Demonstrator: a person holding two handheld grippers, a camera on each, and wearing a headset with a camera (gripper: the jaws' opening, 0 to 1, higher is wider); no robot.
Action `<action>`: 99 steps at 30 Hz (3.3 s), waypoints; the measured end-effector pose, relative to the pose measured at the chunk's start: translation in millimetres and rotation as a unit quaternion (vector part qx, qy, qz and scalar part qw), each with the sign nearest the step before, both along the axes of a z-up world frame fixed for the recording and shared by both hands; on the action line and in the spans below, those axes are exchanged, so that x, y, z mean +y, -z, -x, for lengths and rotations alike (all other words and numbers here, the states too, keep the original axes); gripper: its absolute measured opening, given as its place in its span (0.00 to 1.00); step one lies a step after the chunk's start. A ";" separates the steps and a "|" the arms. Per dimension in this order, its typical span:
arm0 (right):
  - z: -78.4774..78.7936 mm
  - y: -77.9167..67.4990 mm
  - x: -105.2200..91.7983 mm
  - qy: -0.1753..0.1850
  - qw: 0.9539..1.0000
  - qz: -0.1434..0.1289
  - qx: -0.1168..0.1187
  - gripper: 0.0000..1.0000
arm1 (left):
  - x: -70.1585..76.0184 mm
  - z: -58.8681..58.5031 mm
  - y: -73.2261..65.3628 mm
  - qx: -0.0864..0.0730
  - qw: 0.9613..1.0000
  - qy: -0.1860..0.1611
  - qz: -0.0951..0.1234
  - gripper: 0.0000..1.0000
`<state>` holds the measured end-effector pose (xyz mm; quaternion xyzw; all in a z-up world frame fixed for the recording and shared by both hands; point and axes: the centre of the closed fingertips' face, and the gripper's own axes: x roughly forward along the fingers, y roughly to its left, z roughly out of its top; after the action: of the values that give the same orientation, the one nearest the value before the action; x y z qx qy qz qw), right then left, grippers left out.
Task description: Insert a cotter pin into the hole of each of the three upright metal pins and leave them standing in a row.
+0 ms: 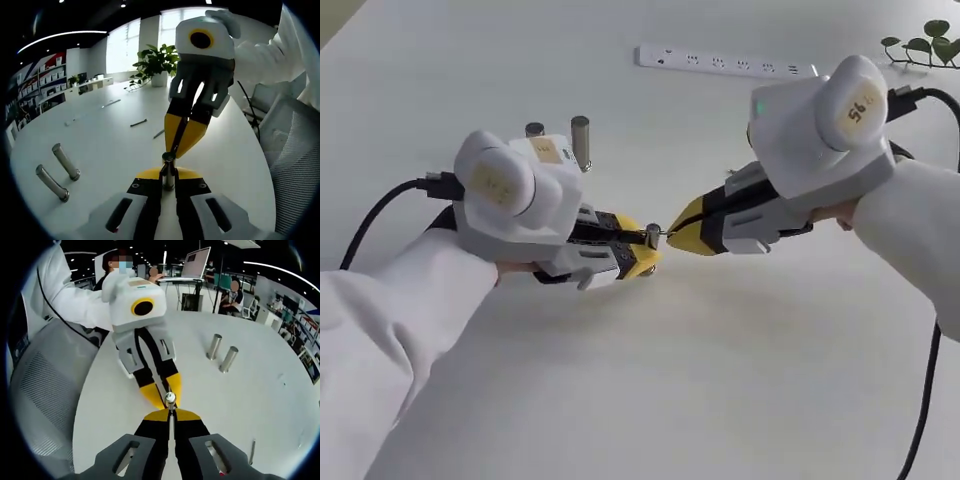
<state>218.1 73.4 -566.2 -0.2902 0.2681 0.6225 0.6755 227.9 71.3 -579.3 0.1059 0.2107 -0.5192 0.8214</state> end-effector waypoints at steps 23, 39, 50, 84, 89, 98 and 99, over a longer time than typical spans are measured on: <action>-3.8 -5.3 -4.9 -0.021 0.999 0.005 -0.023 0.07 | -1.0 -0.4 0.6 0.004 1.000 -0.008 0.011 0.07; 3.8 -3.8 -1.2 -0.022 1.000 0.003 -0.008 0.00 | 0.2 0.6 1.0 0.009 1.000 -0.009 0.011 0.08; 4.1 -7.7 2.4 0.002 1.000 -0.021 0.009 0.09 | 15.6 5.8 3.1 0.012 1.000 -0.005 0.007 0.38; 4.2 10.7 19.2 0.024 0.998 -0.030 0.045 0.05 | 47.4 32.6 -10.4 0.049 0.997 -0.016 0.055 0.99; -1.4 9.7 20.3 0.012 0.999 -0.030 0.024 0.04 | 49.8 30.8 -11.4 0.049 0.997 -0.018 0.056 0.99; -25.8 7.8 21.6 0.005 0.999 -0.038 0.002 0.04 | 55.0 31.5 -9.6 0.053 0.997 -0.019 0.048 0.99; -27.5 8.0 22.6 0.003 0.999 -0.040 0.006 0.04 | 56.2 31.1 -9.4 0.051 0.997 -0.020 0.045 0.99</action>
<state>245.5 96.0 -574.2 -0.2585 0.2483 0.6322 0.6869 196.8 127.5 -569.9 0.0380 0.2309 -0.5166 0.8237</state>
